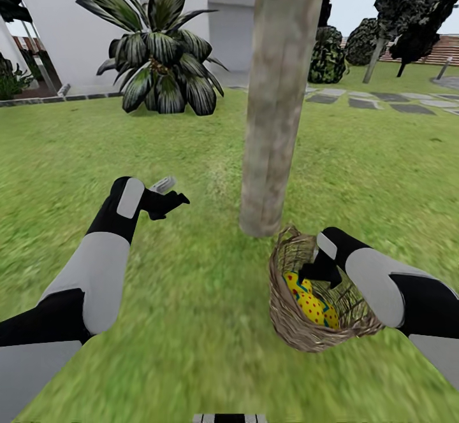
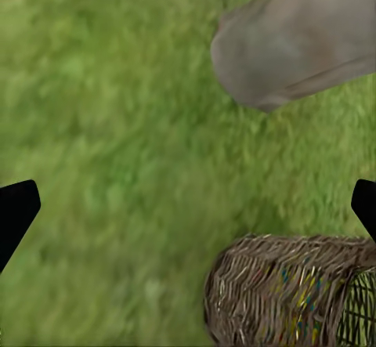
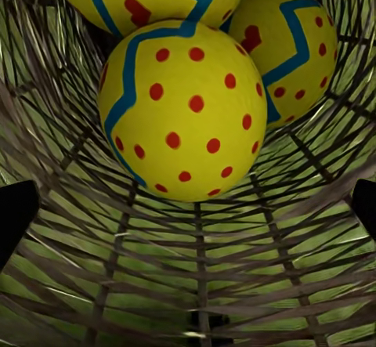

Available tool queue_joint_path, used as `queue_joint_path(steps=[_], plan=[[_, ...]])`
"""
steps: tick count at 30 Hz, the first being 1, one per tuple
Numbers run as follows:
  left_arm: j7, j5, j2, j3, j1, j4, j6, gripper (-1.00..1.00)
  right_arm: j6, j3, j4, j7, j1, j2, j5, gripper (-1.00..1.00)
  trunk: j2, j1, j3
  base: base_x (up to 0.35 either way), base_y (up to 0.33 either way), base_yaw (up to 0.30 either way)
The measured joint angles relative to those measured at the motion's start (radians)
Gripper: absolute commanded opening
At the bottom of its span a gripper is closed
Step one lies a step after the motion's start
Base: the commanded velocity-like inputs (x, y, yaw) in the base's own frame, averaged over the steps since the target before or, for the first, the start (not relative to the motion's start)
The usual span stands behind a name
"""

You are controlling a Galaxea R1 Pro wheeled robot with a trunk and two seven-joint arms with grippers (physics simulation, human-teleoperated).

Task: Take the three Easter eggs out of the wicker basket on the lawn in the garden, then place them on the lawn next to a single tree (choose any tree) so that all three eggs are next to the same tree and none are left in the basket.

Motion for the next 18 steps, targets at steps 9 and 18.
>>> queue_joint_path(steps=[9,18], plan=[[0.000,0.001,0.000,0.000,0.000,0.002,0.001,1.00,-0.003,-0.001,-0.074,0.001,0.000,0.000,-0.001,1.00,-0.002,0.003,-0.031,0.000,0.000,0.000],[0.000,-0.001,0.000,-0.001,0.000,0.015,0.001,1.00,-0.004,0.000,-0.084,0.002,0.000,0.000,-0.001,1.00,-0.002,0.003,-0.031,0.000,0.000,0.000]])
